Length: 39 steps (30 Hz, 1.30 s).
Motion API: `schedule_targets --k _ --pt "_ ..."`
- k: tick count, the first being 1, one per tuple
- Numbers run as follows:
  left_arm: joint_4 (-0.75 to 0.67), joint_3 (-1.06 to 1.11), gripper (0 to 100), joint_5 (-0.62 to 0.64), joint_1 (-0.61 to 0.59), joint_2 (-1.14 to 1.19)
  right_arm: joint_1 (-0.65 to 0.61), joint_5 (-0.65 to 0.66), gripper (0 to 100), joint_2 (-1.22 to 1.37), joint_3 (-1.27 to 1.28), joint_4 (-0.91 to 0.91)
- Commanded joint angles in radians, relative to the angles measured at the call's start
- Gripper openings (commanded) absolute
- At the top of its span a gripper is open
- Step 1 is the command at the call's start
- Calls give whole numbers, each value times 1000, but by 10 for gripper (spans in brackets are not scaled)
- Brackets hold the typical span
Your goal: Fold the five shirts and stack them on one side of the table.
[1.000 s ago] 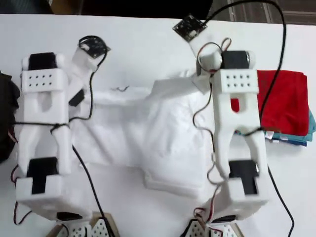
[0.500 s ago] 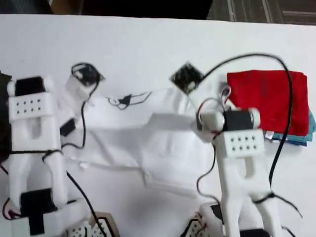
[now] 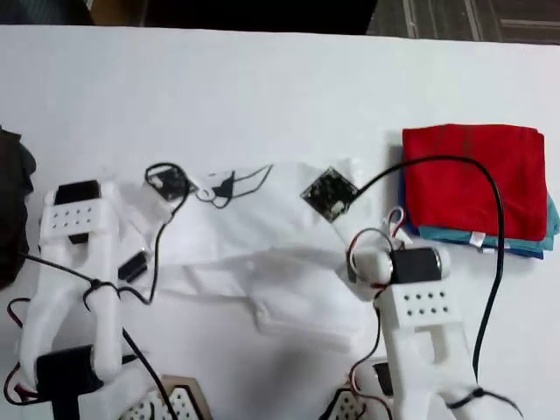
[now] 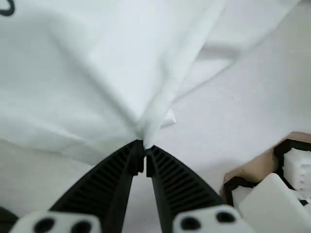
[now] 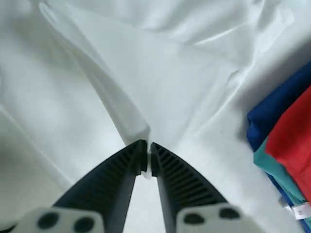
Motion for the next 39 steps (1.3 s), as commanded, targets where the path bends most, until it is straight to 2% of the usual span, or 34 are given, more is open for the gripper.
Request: schedule_targets --k 1,5,12,18,32,34,37,39 --pt "17 -7 24 -8 -25 -40 -4 9 21 -88 49 -4" --pt "15 4 24 -9 -58 -32 4 9 21 -154 135 1" --pt "17 2 24 -9 -63 -32 -2 11 20 -209 143 24" --pt "17 2 24 -8 -63 -32 5 178 20 -216 144 128" --pt "20 -7 30 0 -63 -32 18 187 32 -217 170 140" --pt "38 -10 69 0 -61 -32 18 193 91 -217 170 142" --pt "95 -56 194 0 -58 -34 18 244 245 -219 166 142" --pt "132 -128 229 0 -68 -38 18 250 327 -219 133 148"
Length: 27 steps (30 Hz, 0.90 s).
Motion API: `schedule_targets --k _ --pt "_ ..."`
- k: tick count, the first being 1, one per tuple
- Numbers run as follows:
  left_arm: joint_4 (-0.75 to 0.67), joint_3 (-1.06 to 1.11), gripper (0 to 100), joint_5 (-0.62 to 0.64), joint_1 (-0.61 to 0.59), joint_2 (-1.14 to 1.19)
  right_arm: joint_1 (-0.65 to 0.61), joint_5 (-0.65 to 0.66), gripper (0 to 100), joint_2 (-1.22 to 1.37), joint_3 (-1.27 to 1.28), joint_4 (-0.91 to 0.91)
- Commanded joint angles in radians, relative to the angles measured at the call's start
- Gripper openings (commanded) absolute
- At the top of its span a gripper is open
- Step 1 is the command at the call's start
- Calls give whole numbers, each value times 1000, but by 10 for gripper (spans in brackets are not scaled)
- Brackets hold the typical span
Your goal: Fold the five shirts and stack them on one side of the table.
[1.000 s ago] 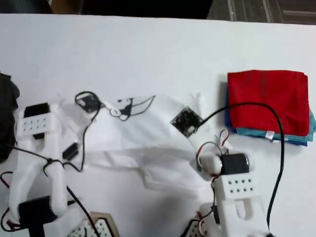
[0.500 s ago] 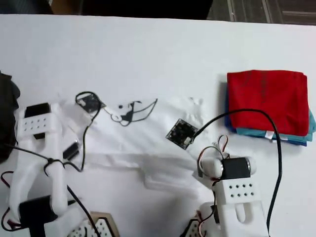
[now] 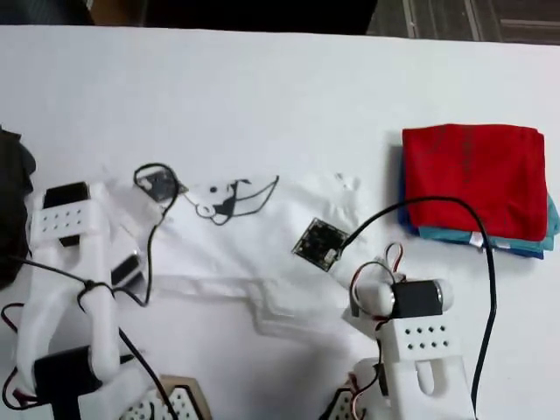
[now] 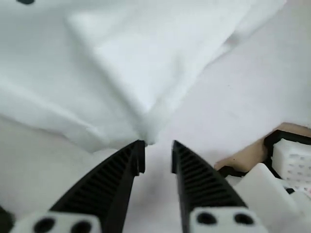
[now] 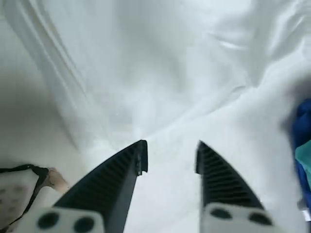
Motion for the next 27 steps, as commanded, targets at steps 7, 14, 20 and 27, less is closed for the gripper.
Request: schedule_targets --k 7,14,20,27 --pt "169 -562 202 38 -32 -28 13 -118 296 -4 -341 -87" --pt "54 -674 42 310 44 207 5 -404 15 397 -456 -394" --pt "-127 -679 25 413 107 546 -44 -430 43 894 -752 -414" --pt "-178 -866 25 477 77 792 -97 -431 20 1310 -1082 -341"
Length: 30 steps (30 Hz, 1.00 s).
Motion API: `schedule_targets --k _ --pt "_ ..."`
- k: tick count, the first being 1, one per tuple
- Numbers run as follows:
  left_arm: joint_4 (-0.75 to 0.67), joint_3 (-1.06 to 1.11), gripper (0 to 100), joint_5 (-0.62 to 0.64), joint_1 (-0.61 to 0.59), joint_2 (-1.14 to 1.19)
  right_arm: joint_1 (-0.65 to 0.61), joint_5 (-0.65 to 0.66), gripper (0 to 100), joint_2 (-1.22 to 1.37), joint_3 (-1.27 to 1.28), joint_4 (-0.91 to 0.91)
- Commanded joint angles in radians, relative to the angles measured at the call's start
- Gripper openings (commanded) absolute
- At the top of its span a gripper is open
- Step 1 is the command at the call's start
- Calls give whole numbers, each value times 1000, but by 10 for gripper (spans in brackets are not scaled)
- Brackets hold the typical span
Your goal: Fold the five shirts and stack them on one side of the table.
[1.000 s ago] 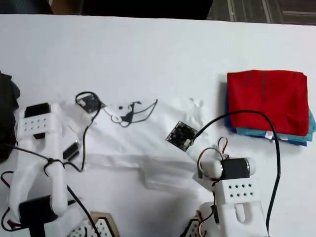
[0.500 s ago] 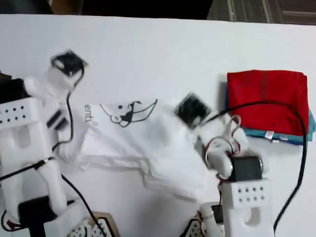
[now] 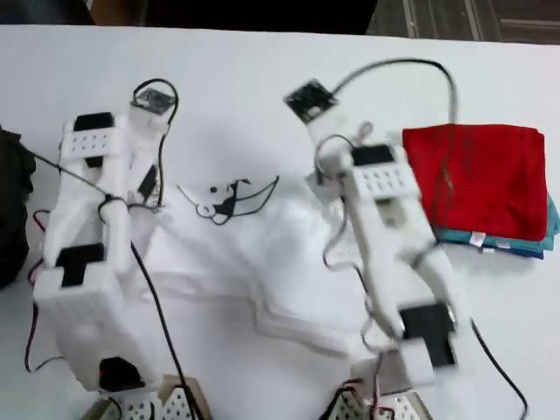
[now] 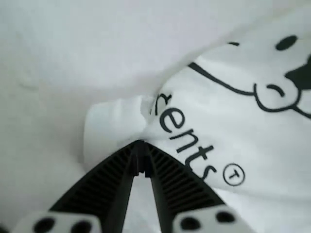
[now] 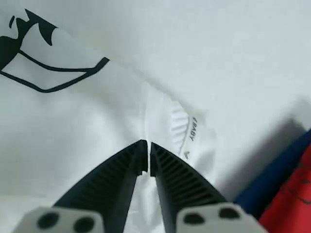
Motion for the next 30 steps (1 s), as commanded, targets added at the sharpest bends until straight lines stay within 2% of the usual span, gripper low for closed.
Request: schedule_targets --k 1,8,15,19,24,27,30 --pt "6 -134 25 14 -46 81 1 -11 20 173 -153 19" --pt "37 -317 25 12 -219 267 116 -5 20 369 -261 28" --pt "143 -535 25 11 -267 407 180 -2 20 398 -281 33" --pt "241 -707 25 11 -267 434 170 -2 20 331 -282 47" --pt "437 -954 25 11 -264 434 137 -8 20 137 -296 119" --pt "433 -943 25 -49 -276 413 107 -9 21 8 -290 180" --pt "433 -803 25 -98 -278 359 65 -2 22 -90 -290 259"
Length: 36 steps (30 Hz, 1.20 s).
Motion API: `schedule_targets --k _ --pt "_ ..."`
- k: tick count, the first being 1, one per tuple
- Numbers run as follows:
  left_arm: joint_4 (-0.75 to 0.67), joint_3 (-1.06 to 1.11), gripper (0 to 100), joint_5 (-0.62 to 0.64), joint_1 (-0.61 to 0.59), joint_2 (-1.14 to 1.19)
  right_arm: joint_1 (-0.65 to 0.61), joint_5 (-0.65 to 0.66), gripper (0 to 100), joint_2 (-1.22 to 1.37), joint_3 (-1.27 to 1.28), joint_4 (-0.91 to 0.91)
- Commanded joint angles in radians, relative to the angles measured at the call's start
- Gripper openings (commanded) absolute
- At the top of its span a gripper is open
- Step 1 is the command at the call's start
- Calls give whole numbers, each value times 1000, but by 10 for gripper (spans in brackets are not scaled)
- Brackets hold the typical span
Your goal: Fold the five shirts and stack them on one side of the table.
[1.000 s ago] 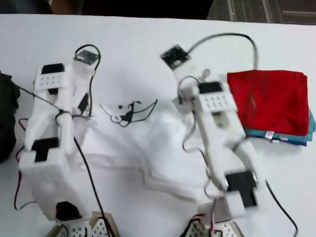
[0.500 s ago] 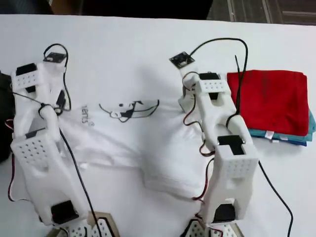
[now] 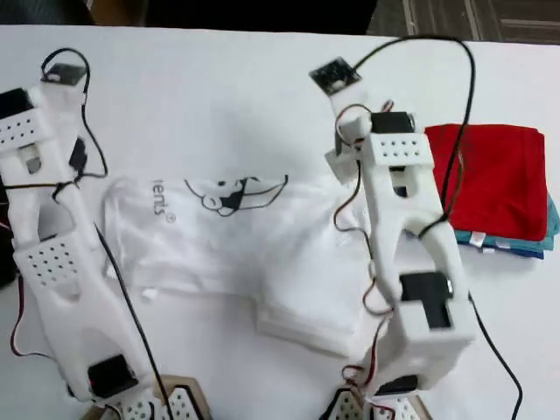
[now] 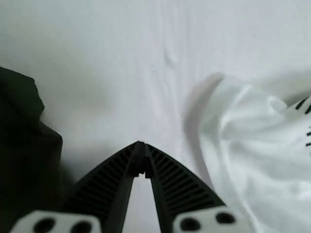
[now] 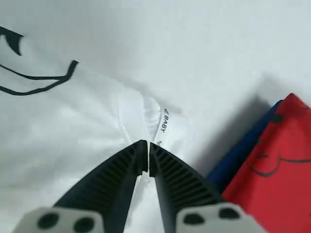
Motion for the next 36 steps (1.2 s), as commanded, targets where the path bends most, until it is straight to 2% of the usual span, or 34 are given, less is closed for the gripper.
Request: schedule_targets --k 1,4,9,13,18,23,29,33,36 --pt "23 139 25 -61 -9 -114 -54 -2 26 -168 -43 96" --pt "21 364 25 -121 -6 -230 -104 -2 88 -236 26 147" --pt "12 716 25 -178 11 -528 -165 0 205 -384 233 120" --pt "-48 1033 25 -184 34 -804 -191 0 207 -532 381 111" --pt "-227 1437 25 -178 60 -1135 -180 9 201 -654 489 116" --pt "-453 1770 25 -178 55 -1324 -177 35 201 -687 517 137" --pt "-677 1946 25 -176 55 -1346 -179 38 201 -687 511 183" --pt "-695 1948 25 -173 60 -1320 -179 38 201 -685 511 189" --pt "-681 1948 26 -123 60 -1315 -179 38 201 -685 511 189"
